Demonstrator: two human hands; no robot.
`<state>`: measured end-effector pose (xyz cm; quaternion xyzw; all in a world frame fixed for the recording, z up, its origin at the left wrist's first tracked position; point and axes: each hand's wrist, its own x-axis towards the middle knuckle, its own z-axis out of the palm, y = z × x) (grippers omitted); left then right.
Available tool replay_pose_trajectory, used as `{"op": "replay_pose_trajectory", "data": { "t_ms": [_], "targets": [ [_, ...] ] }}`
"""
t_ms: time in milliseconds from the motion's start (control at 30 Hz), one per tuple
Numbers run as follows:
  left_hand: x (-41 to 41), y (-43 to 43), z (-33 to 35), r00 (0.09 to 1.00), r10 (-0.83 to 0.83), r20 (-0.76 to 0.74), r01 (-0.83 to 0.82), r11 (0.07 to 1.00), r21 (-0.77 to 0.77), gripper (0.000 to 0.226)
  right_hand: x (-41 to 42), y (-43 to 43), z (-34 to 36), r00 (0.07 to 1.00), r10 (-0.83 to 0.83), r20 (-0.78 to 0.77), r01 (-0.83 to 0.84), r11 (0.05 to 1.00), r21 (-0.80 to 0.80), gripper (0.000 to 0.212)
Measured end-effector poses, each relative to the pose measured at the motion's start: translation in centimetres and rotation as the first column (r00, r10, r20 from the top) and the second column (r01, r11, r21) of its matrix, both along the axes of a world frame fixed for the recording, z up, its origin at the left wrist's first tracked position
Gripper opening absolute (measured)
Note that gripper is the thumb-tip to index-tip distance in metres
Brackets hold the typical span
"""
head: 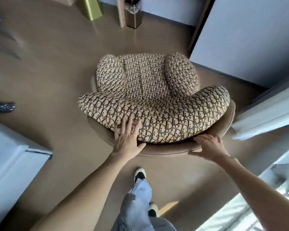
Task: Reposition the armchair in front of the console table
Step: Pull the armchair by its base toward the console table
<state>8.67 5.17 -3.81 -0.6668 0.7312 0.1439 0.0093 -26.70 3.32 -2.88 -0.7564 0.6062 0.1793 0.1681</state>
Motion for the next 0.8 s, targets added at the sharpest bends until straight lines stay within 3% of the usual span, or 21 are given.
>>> {"op": "replay_pose_trajectory", "data": {
  "t_ms": [133, 300, 567, 700, 800],
  "targets": [
    [1.6, 3.2, -0.8, 0.995, 0.095, -0.011, -0.095, 0.995, 0.012, 0.102, 2.2, 1.2, -1.4, 0.997, 0.079, 0.013, -0.079, 0.997, 0.008, 0.09],
    [5.9, 4.5, -1.1, 0.994, 0.044, 0.096, -0.049, 0.997, 0.054, 0.086, 6.6, 2.7, -3.1, 0.988, 0.137, 0.072, -0.134, 0.99, -0.051, 0.095],
    [10.4, 2.0, -1.6, 0.948, -0.229, 0.219, 0.167, 0.949, 0.266, 0.099, 8.9, 2.9, -4.5, 0.986, 0.113, 0.12, -0.102, 0.99, -0.1, 0.09],
    [11.3, 1.7, -2.1, 0.888, -0.382, 0.256, 0.358, 0.923, 0.137, 0.068, 9.5, 3.0, -4.7, 0.997, 0.028, 0.074, -0.017, 0.988, -0.153, 0.061],
    [11.6, -0.5, -2.2, 0.844, -0.483, 0.231, 0.468, 0.875, 0.119, 0.067, 10.0, 2.9, -4.6, 0.999, -0.033, 0.004, 0.034, 0.989, -0.143, 0.053]
  ]
}}
